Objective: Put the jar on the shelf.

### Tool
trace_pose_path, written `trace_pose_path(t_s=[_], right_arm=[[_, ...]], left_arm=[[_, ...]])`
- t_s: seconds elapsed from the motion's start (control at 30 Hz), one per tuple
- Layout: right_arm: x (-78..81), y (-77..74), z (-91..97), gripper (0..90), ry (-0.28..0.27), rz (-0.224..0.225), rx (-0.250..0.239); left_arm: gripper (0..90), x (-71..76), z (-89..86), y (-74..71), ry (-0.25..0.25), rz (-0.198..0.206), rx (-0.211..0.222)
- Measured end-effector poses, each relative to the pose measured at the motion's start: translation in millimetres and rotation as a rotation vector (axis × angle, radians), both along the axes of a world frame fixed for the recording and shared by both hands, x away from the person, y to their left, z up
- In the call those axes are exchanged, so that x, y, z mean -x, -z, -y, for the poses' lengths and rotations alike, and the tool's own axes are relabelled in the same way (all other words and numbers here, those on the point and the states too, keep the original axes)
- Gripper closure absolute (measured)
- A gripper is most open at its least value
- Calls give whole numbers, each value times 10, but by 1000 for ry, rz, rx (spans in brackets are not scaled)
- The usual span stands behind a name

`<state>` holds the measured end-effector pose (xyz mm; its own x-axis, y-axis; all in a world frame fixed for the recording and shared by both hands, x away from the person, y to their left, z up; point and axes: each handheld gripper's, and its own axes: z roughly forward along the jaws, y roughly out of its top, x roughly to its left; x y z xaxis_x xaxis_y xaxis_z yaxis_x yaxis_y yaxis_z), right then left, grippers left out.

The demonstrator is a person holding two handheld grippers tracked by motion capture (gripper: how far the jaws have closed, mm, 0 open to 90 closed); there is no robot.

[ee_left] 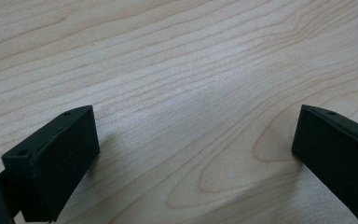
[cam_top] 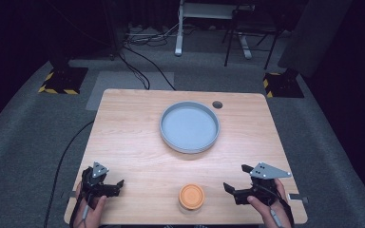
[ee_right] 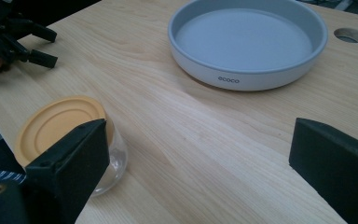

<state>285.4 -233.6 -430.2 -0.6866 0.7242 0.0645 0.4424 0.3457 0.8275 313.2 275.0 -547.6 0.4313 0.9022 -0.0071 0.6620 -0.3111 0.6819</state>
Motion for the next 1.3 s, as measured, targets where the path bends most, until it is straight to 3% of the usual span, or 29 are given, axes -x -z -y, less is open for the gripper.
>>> trace_pose_path(t_s=[1.3], right_arm=[[121, -61, -502, 37, -101, 15, -33]], left_arm=[[5, 0, 0, 0, 0, -1, 0]])
